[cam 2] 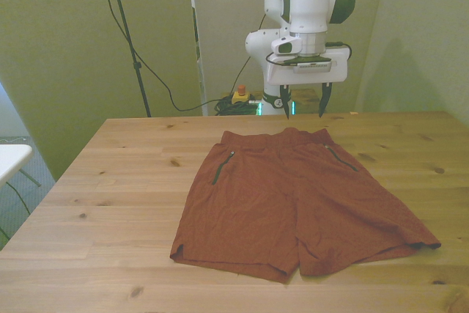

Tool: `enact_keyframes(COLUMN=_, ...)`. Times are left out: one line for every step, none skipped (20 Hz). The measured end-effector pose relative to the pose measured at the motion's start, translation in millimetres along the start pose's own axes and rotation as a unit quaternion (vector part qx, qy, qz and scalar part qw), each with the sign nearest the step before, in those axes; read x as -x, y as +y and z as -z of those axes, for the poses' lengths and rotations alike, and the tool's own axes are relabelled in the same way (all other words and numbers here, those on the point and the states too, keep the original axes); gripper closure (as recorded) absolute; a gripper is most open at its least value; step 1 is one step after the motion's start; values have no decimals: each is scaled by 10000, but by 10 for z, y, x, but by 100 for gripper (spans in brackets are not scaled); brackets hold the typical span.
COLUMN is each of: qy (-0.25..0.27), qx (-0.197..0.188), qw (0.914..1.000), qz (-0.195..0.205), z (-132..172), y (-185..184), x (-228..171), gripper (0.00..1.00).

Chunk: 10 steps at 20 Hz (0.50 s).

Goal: Fold the shorts

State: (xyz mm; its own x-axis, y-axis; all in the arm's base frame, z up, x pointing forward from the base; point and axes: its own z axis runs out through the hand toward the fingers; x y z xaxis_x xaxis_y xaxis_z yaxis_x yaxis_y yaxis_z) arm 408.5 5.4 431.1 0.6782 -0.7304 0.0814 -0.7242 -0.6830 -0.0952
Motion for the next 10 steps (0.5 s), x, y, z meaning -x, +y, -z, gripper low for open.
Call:
enact_keyframes(qy=0, qx=1, qw=10000, qz=1, z=-1, y=-2, x=-2, gripper=0)
enact_keyframes(qy=3, qx=37, qw=10000, qz=12, z=-18, y=4, x=2, gripper=0)
enact_keyframes(qy=80, qx=161, qw=9998, qz=92, z=-26, y=0, x=12, gripper=0)
enact_keyframes(qy=253, qx=373, qw=9988, qz=185, z=-24, y=-24, x=39, gripper=0)
enact_keyframes(qy=411, qx=561, qw=9972, qz=280, z=-13, y=-79, x=94, gripper=0)
enact_keyframes(qy=582, qx=740, qw=9948, qz=389, z=4, y=-166, x=179, gripper=0)
enact_keyframes(qy=762, qx=933, qw=9915, qz=501, z=20, y=-269, x=276, gripper=0)
enact_keyframes(qy=945, qx=1121, qw=9873, qz=614, z=26, y=-373, x=378, gripper=0)
enact_keyframes(qy=1129, qx=1311, qw=9821, qz=740, z=19, y=-478, x=472, gripper=0)
enact_keyframes(qy=1306, qx=1490, qw=9762, qz=876, z=2, y=-588, x=570, gripper=0)
